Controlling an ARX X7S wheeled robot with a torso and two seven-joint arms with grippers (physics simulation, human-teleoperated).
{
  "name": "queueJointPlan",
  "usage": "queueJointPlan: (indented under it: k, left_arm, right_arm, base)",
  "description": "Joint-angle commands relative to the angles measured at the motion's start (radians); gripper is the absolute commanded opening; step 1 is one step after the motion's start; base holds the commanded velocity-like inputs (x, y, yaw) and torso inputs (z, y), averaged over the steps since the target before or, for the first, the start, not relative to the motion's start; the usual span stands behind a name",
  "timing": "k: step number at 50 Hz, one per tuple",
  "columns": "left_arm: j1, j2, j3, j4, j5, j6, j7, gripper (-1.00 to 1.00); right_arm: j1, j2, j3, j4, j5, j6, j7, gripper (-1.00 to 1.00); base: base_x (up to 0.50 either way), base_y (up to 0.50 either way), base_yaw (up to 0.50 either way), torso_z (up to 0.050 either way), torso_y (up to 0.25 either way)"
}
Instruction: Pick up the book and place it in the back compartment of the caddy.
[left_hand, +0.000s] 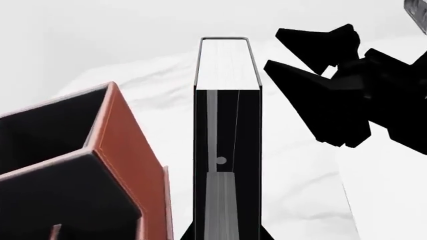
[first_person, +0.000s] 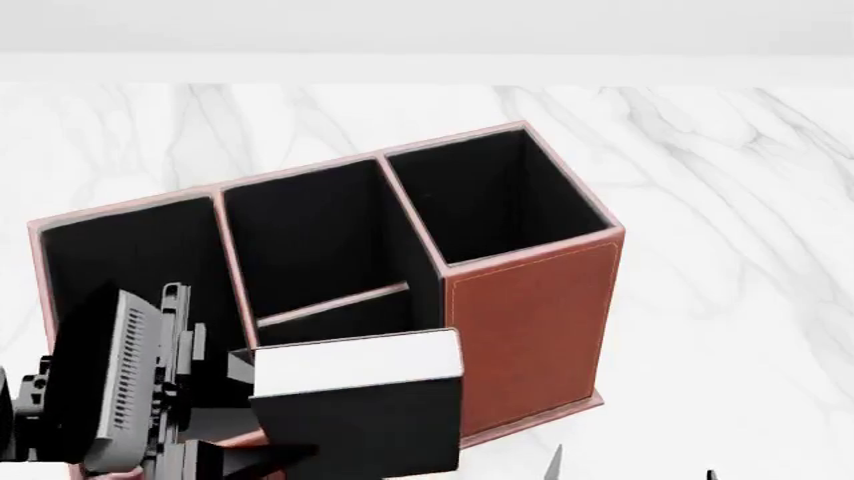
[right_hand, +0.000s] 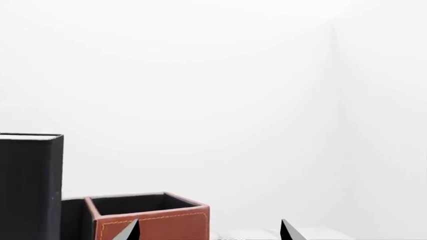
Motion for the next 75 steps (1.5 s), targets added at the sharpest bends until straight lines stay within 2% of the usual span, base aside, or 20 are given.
queueJointPlan:
  k: [1, 4, 9, 38, 51, 75]
  left_arm:
    - [-0.012, 0.001, -0.072, -0.013, -0.138, -0.03, -0.014, -1.0]
    - [-0.023, -0.005, -0.071, 0.008, -0.123, -0.044, -0.061, -1.0]
    - [-0.043, 0.031, -0.067, -0.045, -0.142, -0.093, -0.064, -1.0]
    - [-0.101, 0.119, -0.082, -0.231, -0.148, -0.138, -0.018, -1.0]
    - [-0.112, 0.186, -0.073, -0.374, -0.131, -0.146, 0.043, -1.0]
    - [-0.095, 0.392, -0.083, -0.806, -0.105, -0.078, 0.226, -1.0]
  right_arm:
    - [0.006, 0.0, -0.004, 0.01, 0.0, 0.001, 0.002, 1.0]
    - [0.008, 0.0, -0.005, 0.012, 0.002, 0.001, 0.002, 1.0]
    - [0.009, 0.0, -0.005, 0.014, 0.002, 0.0, 0.004, 1.0]
    - [0.019, 0.003, -0.01, 0.025, 0.003, 0.002, 0.011, 1.0]
    - [0.02, 0.005, -0.013, 0.027, 0.004, 0.002, 0.015, 1.0]
    - [0.026, 0.008, -0.017, 0.032, 0.009, 0.001, 0.018, 1.0]
  base:
    - [0.0, 0.0, 0.0, 0.0, 0.0]
    - [0.0, 0.0, 0.0, 0.0, 0.003]
    - [0.0, 0.0, 0.0, 0.0, 0.0]
    - [0.0, 0.0, 0.0, 0.0, 0.001]
    - [0.0, 0.0, 0.0, 0.0, 0.001]
    - [0.0, 0.0, 0.0, 0.0, 0.001]
